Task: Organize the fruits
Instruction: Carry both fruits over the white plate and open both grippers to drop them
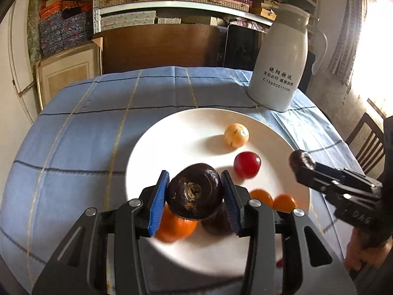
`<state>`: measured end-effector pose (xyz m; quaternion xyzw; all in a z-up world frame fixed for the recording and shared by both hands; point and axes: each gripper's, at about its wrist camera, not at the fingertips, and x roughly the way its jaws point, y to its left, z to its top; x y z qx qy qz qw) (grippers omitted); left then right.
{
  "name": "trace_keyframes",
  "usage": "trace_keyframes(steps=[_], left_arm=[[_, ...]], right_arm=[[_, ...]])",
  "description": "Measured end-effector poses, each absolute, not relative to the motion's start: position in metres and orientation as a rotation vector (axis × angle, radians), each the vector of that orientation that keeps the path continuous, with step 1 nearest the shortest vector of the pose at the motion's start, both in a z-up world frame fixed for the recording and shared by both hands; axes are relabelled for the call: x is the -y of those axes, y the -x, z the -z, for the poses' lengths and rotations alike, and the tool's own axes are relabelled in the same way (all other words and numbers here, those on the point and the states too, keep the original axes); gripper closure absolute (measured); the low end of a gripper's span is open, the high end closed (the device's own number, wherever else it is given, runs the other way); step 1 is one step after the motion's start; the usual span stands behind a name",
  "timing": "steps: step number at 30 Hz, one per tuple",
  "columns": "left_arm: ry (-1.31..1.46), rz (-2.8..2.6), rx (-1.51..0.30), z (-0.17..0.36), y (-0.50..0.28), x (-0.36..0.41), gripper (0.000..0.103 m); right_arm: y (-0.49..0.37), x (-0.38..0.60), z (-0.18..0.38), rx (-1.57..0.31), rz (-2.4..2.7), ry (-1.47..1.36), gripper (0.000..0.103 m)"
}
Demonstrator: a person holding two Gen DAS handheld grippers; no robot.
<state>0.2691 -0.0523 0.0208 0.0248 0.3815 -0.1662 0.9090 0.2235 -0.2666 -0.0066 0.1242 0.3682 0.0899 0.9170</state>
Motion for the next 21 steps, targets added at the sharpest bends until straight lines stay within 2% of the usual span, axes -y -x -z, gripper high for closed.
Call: trace_keyframes(steps=[4, 10, 13, 17, 21], left_arm=[[-0.063, 0.350, -0.823, -0.005, -0.277, 0.057, 0.059], [-0.009, 0.348, -0.819, -0.007, -0.274, 0.043, 0.052], [0.018, 0.335, -0.801, -0.012, -0.266, 0.032, 0.044], [0.041, 0.317, -0.784, -0.015, -0.250, 0.013, 0.043], [0.055, 0.282, -0.772, -0.012, -0.227, -0.010, 0.038]], right_arm=[[-0.232, 0.276, 0.021, -0.780, -0.199, -0.323, 0.054], [-0.224, 0.282, 0.016, -0.752, -0.195, -0.362, 0.049], [-0.215, 0.281, 0.015, -0.740, -0.190, -0.347, 0.047], [-0.206, 0.279, 0.014, -0.730, -0.192, -0.336, 0.045], [-0.192, 0.276, 0.016, -0.730, -0.205, -0.338, 0.042]])
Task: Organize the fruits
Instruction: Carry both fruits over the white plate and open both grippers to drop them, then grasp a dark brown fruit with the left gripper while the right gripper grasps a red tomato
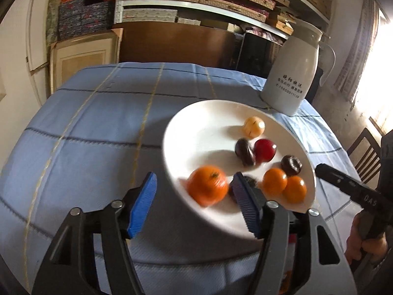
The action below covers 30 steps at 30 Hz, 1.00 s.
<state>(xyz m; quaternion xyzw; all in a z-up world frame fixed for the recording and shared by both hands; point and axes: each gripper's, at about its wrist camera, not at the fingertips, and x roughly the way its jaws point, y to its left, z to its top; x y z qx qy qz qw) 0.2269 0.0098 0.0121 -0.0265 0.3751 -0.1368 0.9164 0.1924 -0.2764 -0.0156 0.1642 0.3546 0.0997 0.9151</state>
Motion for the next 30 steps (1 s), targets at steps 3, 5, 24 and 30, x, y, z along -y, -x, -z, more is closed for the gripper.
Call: trace_keyframes(steps=[3, 5, 24, 30], left_arm=[[0.057, 0.266, -0.763, -0.010, -0.209, -0.022, 0.035], [0.058, 0.261, -0.763, -0.008, -0.200, -0.027, 0.033], [0.095, 0.188, -0.786, 0.014, -0.147, -0.067, 0.031], [0.119, 0.180, -0.797, 0.016, -0.146, -0.073, 0.030]], right_arm=[[-0.183, 0.275, 0.016, -0.725, -0.209, -0.331, 0.040], [-0.173, 0.274, 0.015, -0.719, -0.212, -0.325, 0.039], [-0.140, 0.248, 0.039, -0.837, -0.352, -0.276, 0.038], [-0.151, 0.234, 0.048, -0.895, -0.371, -0.269, 0.045]])
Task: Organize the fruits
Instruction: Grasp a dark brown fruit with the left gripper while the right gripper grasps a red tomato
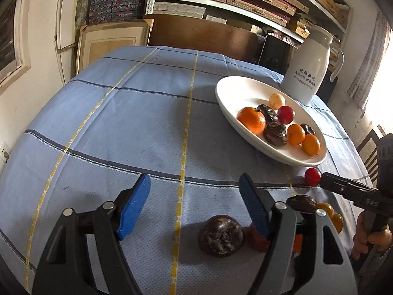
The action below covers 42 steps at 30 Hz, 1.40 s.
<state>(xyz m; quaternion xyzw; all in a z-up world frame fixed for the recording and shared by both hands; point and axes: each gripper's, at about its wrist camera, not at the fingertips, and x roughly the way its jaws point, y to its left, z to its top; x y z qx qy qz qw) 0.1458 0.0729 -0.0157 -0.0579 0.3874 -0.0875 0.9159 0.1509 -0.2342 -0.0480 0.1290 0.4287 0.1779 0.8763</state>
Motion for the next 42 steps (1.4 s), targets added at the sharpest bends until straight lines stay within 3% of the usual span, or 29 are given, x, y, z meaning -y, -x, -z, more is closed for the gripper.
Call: trace_keyframes(steps=[22, 28, 35, 38, 42], left_arm=[[-0.012, 0.241, -0.845, 0.029, -0.114, -0.065, 0.030], [-0.119, 0.267, -0.832, 0.027, -0.108, -0.046, 0.022], [-0.076, 0.292, -0.894, 0.035, -0.117, -0.065, 0.018], [-0.138, 0.278, -0.877, 0.035, -0.112, -0.056, 0.020], [-0.251, 0.292, -0.898, 0.042, -0.114, -0.034, 0.036]], right_arm=[[-0.160, 0.217, 0.052, -0.916, -0.363, -0.213, 0.046], [-0.160, 0.215, 0.052, -0.914, -0.360, -0.206, 0.047], [-0.161, 0.218, 0.053, -0.919, -0.365, -0.218, 0.057], [-0.161, 0.217, 0.053, -0.918, -0.363, -0.212, 0.057], [-0.160, 0.215, 0.053, -0.917, -0.362, -0.200, 0.058]])
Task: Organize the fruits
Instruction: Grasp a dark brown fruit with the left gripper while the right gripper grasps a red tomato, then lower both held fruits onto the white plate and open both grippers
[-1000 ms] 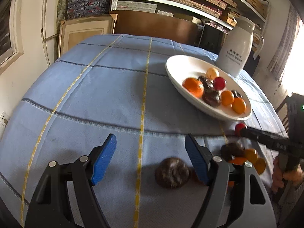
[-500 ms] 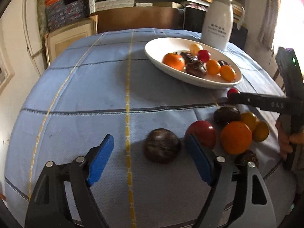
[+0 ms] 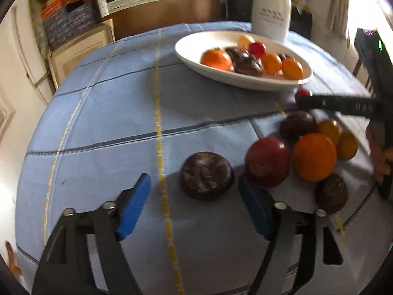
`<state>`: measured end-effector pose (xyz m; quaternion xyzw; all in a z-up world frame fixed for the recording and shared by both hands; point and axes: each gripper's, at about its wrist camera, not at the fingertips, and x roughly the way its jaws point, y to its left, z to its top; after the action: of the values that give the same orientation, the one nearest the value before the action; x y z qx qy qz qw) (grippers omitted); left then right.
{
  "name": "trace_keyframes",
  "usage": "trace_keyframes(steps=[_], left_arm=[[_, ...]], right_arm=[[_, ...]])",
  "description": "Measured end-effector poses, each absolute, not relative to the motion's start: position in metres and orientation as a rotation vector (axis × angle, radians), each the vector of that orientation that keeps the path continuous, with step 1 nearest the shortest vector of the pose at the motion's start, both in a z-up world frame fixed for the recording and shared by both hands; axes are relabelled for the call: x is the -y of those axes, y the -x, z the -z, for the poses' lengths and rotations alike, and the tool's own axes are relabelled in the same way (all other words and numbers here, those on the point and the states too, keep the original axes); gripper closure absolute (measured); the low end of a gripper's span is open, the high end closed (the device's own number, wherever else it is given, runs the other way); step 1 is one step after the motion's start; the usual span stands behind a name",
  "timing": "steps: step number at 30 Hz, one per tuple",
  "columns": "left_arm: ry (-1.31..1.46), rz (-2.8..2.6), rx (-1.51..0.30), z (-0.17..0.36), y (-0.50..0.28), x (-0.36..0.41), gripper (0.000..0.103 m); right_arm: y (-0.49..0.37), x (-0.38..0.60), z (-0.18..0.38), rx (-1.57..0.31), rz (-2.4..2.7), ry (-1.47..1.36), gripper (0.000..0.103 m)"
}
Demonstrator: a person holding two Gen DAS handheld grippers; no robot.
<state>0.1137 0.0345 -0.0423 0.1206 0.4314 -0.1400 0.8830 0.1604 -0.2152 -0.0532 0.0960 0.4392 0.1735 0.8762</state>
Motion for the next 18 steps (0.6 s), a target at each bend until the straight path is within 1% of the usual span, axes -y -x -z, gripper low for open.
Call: trace_keyframes(steps=[1, 2, 5, 6, 8, 10, 18], left_arm=[[-0.257, 0.296, -0.889, 0.041, -0.114, -0.033, 0.038], [-0.257, 0.303, -0.888, 0.041, -0.114, -0.032, 0.043], [-0.229, 0.327, -0.888, 0.040, -0.116, -0.035, 0.056], [-0.218, 0.337, -0.887, 0.040, -0.116, -0.035, 0.058], [-0.210, 0.346, -0.887, 0.040, -0.116, -0.035, 0.060], [-0.206, 0.346, -0.882, 0.040, -0.116, -0.035, 0.060], [-0.081, 0.327, -0.849, 0.031, -0.117, -0.057, 0.060]], right_arm=[[-0.160, 0.215, 0.053, -0.917, -0.362, -0.199, 0.061], [-0.160, 0.216, 0.053, -0.917, -0.362, -0.199, 0.064], [-0.161, 0.217, 0.054, -0.918, -0.359, -0.200, 0.068], [-0.161, 0.217, 0.054, -0.918, -0.358, -0.199, 0.069], [-0.160, 0.217, 0.054, -0.919, -0.359, -0.200, 0.073], [-0.160, 0.217, 0.055, -0.921, -0.362, -0.201, 0.075], [-0.156, 0.220, 0.053, -0.915, -0.373, -0.219, 0.076]])
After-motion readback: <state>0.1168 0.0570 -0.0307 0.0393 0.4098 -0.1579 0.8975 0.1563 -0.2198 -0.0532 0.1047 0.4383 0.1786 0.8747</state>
